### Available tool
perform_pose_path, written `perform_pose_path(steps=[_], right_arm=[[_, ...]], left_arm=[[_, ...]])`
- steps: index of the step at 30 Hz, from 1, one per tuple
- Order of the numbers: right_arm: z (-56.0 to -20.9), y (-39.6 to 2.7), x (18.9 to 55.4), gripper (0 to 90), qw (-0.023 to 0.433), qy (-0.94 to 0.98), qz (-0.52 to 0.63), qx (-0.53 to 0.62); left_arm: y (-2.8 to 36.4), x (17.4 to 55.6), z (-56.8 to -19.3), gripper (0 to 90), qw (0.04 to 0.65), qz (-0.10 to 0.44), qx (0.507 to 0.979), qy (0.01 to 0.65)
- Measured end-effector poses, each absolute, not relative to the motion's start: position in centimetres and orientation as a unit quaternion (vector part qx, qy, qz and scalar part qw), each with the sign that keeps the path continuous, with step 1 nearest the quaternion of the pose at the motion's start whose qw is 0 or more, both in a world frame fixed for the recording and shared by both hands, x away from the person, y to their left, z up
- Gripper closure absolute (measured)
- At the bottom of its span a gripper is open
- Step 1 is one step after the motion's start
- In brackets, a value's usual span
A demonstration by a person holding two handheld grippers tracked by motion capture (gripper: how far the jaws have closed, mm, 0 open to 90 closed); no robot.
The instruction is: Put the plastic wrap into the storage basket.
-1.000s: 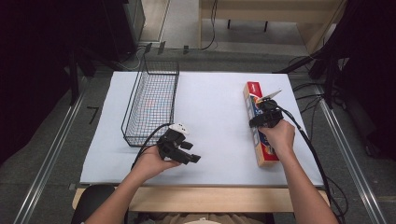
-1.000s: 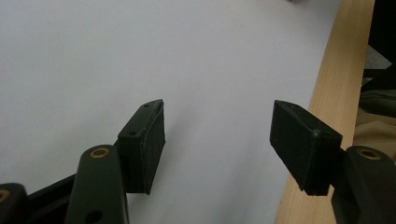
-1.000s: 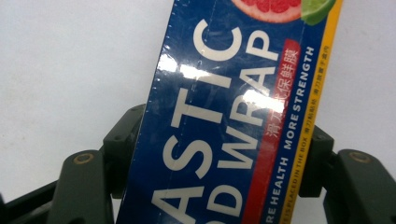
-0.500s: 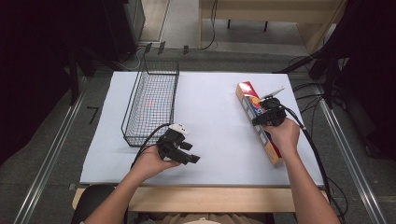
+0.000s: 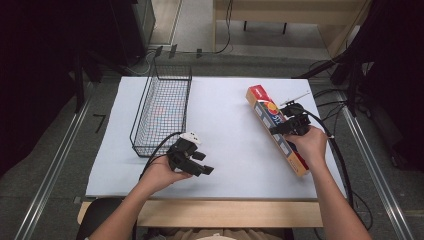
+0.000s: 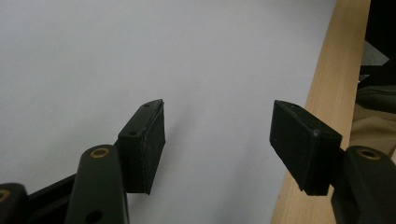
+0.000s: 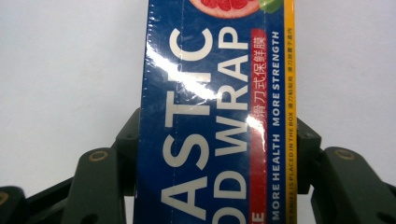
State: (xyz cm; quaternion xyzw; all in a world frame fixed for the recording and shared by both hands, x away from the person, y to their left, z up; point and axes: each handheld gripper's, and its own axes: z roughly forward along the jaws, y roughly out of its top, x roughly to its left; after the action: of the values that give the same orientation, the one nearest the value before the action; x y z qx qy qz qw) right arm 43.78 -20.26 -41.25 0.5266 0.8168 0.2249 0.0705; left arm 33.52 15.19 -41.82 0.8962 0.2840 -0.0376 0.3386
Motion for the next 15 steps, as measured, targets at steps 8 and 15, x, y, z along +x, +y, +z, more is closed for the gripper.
perform_pose_path(steps=[8, 15], right_arm=[[-40.9, -19.9, 42.5, 41.5, 0.054, 0.839, 0.236, 0.488], [-40.5, -19.4, 40.7, 41.6, 0.063, 0.861, 0.242, 0.443]], left_arm=[[15.3, 33.4, -41.6, 35.2, 0.336, -0.036, 0.899, 0.279], [15.3, 33.2, -41.3, 33.9, 0.332, -0.038, 0.902, 0.273]])
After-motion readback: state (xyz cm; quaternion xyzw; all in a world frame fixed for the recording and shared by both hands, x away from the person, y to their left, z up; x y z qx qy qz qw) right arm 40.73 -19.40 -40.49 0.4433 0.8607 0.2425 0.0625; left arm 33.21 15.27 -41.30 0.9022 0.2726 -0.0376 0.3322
